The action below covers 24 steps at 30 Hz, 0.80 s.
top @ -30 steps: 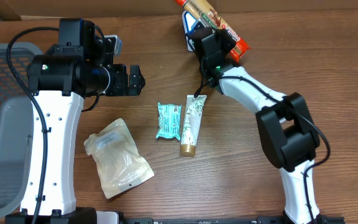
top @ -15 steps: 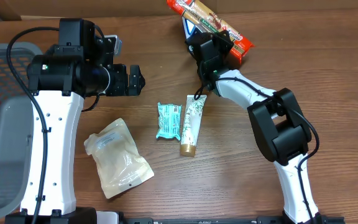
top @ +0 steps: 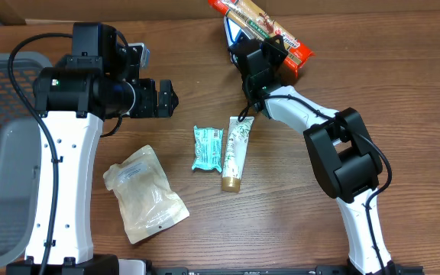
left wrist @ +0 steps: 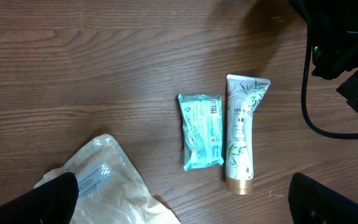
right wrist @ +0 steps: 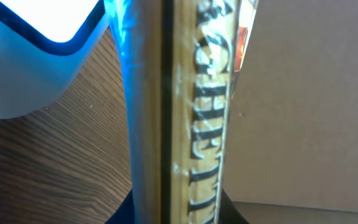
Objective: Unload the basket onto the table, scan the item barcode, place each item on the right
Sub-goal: 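Carry the spaghetti package to the white scanner and hold its barcode there, then move the spaghetti package right and lay it on the table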
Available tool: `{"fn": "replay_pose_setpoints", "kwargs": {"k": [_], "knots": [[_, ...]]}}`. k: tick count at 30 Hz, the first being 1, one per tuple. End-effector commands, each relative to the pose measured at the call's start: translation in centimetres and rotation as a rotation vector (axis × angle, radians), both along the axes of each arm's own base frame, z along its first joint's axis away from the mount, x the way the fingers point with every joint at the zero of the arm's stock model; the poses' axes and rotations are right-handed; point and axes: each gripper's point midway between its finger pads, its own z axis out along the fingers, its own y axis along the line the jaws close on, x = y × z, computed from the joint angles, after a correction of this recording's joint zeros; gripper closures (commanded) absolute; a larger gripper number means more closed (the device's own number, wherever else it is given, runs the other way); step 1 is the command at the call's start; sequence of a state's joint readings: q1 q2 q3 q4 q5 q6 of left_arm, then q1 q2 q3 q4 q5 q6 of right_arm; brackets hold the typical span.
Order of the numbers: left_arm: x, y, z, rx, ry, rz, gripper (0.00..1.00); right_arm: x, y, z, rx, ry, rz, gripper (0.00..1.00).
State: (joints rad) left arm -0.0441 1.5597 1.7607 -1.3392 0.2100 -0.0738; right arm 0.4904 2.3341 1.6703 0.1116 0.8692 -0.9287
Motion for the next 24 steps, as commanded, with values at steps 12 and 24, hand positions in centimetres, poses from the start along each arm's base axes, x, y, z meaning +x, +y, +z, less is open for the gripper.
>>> {"fn": "replay_pose_setpoints", "kwargs": {"k": [12,24], "knots": [[-0.1,-0.2,1.8,-0.009,-0.057,-0.022,0.00,-1.4,-1.8,10.6,0.178,-0.228,-0.155,0.96],[-0.1,-0.2,1.8,-0.009,-0.057,-0.022,0.00,-15.3,-0.4,20.3,1.171,0.249,0.085,0.96]]}}
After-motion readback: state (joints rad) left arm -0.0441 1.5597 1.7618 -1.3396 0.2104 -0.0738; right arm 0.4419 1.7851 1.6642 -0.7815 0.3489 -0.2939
